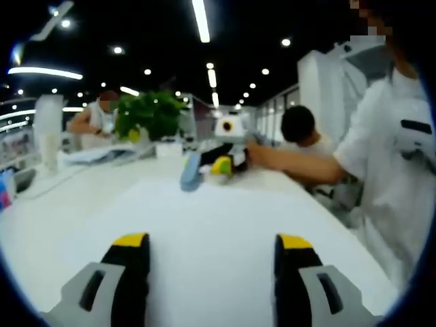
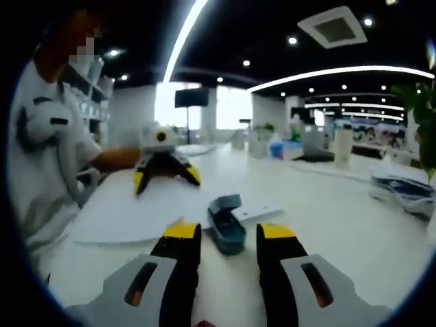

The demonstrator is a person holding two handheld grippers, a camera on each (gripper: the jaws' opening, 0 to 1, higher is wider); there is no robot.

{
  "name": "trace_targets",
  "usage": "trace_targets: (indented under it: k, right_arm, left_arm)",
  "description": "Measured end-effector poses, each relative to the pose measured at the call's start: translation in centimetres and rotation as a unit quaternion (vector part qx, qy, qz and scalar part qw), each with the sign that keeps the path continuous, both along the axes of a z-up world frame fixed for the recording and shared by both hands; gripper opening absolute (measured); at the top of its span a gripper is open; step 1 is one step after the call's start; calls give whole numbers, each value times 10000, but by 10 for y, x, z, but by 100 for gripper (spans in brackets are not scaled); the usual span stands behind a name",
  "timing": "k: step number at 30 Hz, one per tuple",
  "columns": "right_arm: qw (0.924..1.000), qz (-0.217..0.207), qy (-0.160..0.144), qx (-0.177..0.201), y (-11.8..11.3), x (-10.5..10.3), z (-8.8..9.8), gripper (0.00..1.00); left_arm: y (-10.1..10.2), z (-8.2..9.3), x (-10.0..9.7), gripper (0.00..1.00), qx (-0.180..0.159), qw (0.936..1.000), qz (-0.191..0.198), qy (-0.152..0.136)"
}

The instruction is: Pick up the paper insert the paper into the punch align the paper edges press the punch to punch holes

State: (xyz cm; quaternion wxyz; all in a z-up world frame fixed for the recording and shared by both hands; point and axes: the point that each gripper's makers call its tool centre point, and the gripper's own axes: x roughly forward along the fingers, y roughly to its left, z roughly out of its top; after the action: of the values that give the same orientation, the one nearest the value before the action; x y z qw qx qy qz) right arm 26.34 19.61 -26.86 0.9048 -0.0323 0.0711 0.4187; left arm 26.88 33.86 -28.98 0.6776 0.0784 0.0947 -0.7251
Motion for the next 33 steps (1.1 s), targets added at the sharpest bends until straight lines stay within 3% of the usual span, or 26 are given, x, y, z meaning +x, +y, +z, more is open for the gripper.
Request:
trace_targets:
  k: [5, 9, 12, 17, 21, 27, 33]
  right_arm:
    - [9981, -262, -114, 538, 8, -19, 19, 36]
    - [9953, -654, -139, 701, 5, -19, 25, 36]
    - [9922, -1042, -127, 673, 1, -19, 22, 35]
    - [9913, -1198, -250, 476, 1, -23, 18, 34]
    - [9875, -1430, -227, 623, -11, -20, 20, 34]
    - [9860, -1478, -203, 743, -16, -20, 20, 38]
    - [9875, -1438, -282, 578, -13, -21, 18, 38]
  left_arm:
    - [-1, 4, 2, 69, -86, 10000, 17, 46]
    - [-1, 6, 6, 71, -116, 9999, 128, 5]
    - [-1, 5, 8, 71, -98, 9998, 173, -53]
    - [-1, 6, 9, 71, -134, 9996, 227, -99]
    - [1, 9, 13, 70, -210, 9991, 368, -49]
    - [-3, 17, 19, 68, -301, 9982, 507, 102]
    - [-14, 25, 25, 70, -357, 9972, 645, 142]
